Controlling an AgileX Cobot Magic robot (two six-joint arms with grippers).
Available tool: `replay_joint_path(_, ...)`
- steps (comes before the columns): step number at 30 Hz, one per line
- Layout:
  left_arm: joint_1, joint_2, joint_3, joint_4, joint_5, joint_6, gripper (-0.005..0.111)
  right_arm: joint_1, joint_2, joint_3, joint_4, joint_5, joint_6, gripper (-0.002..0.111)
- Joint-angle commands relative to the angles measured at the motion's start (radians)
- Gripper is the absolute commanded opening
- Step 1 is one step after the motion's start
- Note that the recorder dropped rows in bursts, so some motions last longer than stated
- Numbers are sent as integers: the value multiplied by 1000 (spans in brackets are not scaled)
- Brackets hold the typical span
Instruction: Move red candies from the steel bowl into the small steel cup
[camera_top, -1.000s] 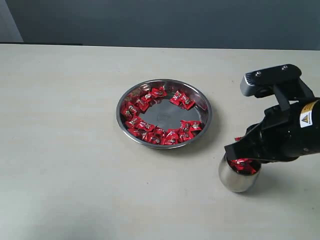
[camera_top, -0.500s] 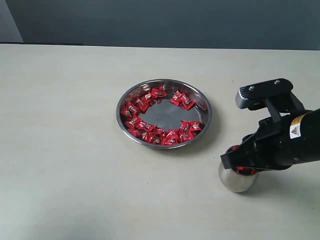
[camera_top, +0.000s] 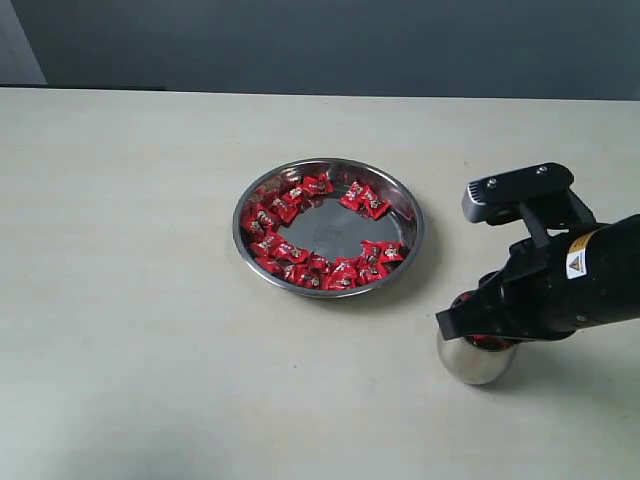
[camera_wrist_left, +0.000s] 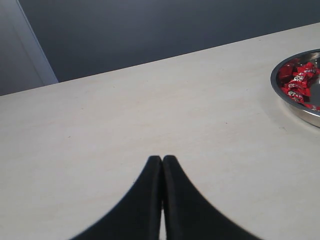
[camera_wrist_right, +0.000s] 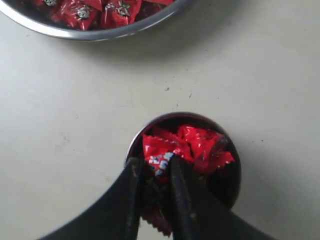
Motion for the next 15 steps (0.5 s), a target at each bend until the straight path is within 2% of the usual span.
replay_joint_path(1, 0, -4, -1, 3, -7, -5, 0, 1, 1, 4, -49, 20, 0, 1)
replay_joint_path(15, 0, -4, -1, 3, -7, -5, 0, 1, 1, 4, -68, 17, 0, 1)
